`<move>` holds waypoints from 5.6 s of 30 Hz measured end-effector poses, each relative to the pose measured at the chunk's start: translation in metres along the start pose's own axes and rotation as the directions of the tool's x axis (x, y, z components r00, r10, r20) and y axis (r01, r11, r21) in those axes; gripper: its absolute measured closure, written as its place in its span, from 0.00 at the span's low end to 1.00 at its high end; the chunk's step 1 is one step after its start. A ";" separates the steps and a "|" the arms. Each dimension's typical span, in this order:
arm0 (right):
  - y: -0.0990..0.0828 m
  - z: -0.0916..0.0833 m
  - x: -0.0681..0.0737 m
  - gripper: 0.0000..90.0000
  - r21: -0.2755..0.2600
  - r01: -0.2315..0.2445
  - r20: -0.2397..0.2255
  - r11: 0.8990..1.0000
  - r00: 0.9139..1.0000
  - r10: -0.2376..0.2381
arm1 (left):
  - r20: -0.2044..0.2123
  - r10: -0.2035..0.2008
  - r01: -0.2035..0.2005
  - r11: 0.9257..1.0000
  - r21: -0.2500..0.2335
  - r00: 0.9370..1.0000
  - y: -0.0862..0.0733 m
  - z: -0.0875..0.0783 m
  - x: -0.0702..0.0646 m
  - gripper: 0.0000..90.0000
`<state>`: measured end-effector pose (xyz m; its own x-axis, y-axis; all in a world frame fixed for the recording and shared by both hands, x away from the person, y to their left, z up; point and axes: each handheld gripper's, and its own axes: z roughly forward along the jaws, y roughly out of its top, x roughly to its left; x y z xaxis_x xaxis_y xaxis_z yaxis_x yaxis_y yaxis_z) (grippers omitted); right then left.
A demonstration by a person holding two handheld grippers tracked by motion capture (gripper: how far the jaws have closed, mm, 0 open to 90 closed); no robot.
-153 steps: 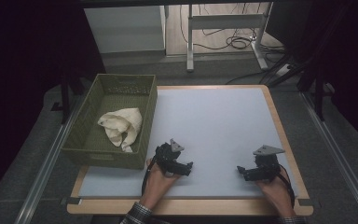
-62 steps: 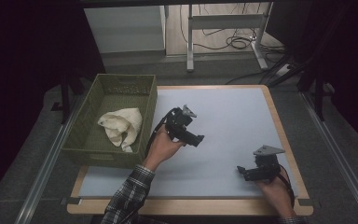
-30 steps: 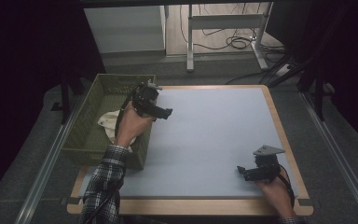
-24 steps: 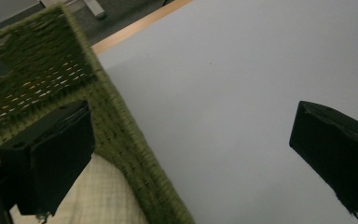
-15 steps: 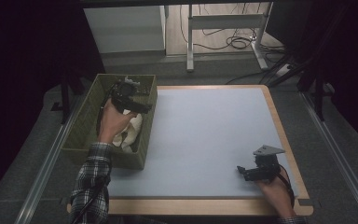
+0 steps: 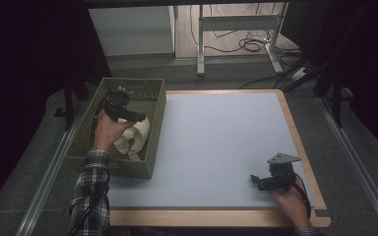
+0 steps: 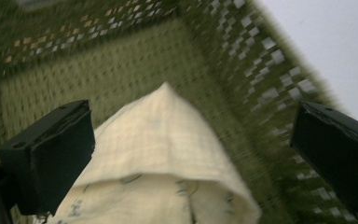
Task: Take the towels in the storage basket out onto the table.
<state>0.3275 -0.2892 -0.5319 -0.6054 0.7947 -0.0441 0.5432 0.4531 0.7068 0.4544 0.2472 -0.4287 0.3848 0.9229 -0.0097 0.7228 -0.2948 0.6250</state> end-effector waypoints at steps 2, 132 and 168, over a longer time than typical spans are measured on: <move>0.000 0.000 0.000 0.03 0.000 0.000 0.000 1.000 1.000 0.000 | 0.001 -0.014 0.014 0.999 0.032 1.000 -0.003 0.005 0.007 0.01; 0.000 0.000 0.000 0.03 0.000 -0.002 0.000 1.000 1.000 0.002 | 0.255 0.144 -0.101 0.980 -0.173 0.956 0.071 -0.097 -0.078 0.82; 0.000 0.000 0.000 0.03 -0.001 0.001 0.000 1.000 1.000 -0.001 | 0.393 0.248 -0.234 0.969 -0.085 0.885 0.061 0.036 -0.198 0.80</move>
<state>0.3275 -0.2893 -0.5319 -0.6058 0.7944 -0.0443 0.5424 0.4531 0.7075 0.4430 0.0373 -0.4162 0.7455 0.6469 -0.1604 0.5617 -0.4803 0.6736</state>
